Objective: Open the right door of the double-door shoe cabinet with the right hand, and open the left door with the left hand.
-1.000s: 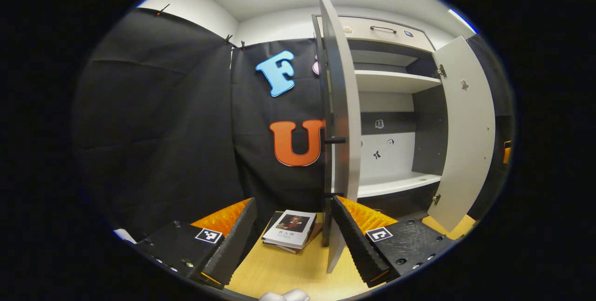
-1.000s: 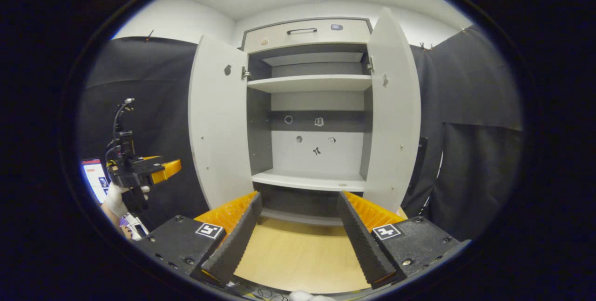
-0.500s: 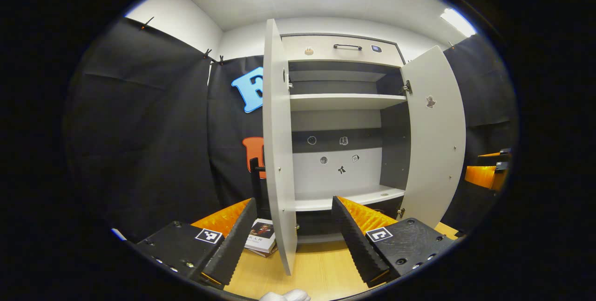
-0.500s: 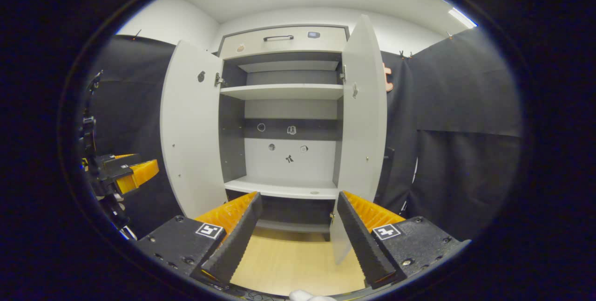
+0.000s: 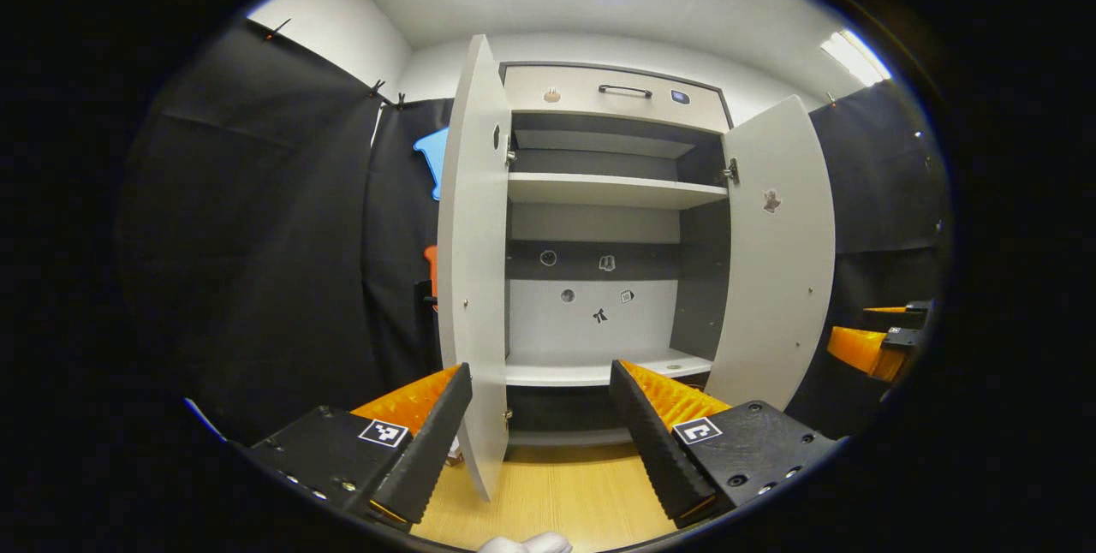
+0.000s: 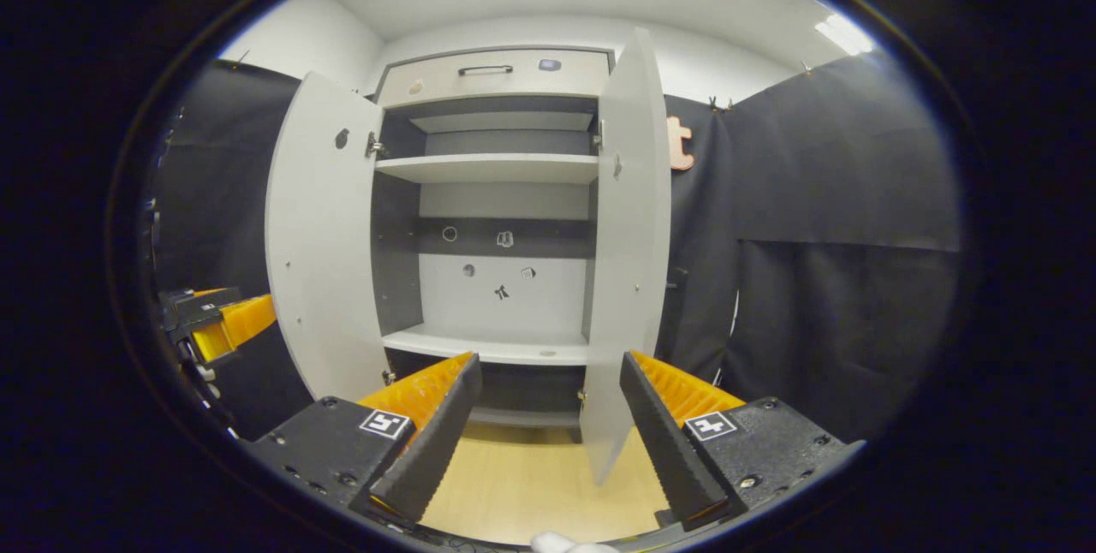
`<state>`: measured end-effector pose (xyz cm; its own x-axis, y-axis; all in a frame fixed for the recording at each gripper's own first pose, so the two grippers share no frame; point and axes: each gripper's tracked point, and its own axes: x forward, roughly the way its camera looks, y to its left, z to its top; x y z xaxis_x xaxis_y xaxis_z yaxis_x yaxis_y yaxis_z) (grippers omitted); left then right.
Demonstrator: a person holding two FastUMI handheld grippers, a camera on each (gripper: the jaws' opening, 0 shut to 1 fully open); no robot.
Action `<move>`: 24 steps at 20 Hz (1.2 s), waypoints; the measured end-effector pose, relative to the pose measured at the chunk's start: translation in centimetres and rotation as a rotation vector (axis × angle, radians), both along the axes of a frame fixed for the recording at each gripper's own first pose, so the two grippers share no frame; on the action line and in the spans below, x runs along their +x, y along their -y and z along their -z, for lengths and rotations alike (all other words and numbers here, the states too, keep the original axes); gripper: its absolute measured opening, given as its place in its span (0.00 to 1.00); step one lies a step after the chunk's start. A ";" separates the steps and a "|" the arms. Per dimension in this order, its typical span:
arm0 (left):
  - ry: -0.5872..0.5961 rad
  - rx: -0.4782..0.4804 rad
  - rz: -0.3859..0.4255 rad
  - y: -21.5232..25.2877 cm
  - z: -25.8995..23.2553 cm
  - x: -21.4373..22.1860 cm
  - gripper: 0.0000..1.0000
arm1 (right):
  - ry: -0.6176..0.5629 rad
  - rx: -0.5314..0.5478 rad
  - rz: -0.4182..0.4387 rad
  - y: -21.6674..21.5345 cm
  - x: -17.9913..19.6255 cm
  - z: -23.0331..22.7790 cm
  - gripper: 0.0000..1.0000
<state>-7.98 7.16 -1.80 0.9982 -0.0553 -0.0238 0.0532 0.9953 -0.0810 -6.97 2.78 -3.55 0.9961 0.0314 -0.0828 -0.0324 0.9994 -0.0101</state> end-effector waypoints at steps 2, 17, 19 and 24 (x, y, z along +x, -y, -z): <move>0.001 0.009 -0.008 -0.2 -0.1 -0.2 0.96 | 0.004 0.002 0.008 0.1 0.2 -0.1 1.00; -0.005 0.055 -0.015 0.7 -0.5 -0.6 0.96 | 0.020 0.014 -0.001 0.2 0.7 -0.8 1.00; -0.003 0.056 -0.016 0.7 -0.6 -0.6 0.96 | 0.020 0.013 -0.004 0.1 0.7 -0.8 1.00; 0.000 0.061 -0.018 0.7 -0.7 -0.7 0.96 | 0.024 0.016 0.000 0.3 0.9 -1.0 1.00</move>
<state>-8.69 6.49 -1.05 0.9990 -0.0355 -0.0264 0.0350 0.9992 -0.0206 -6.10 2.52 -2.53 0.9978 0.0325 -0.0583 -0.0322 0.9995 0.0056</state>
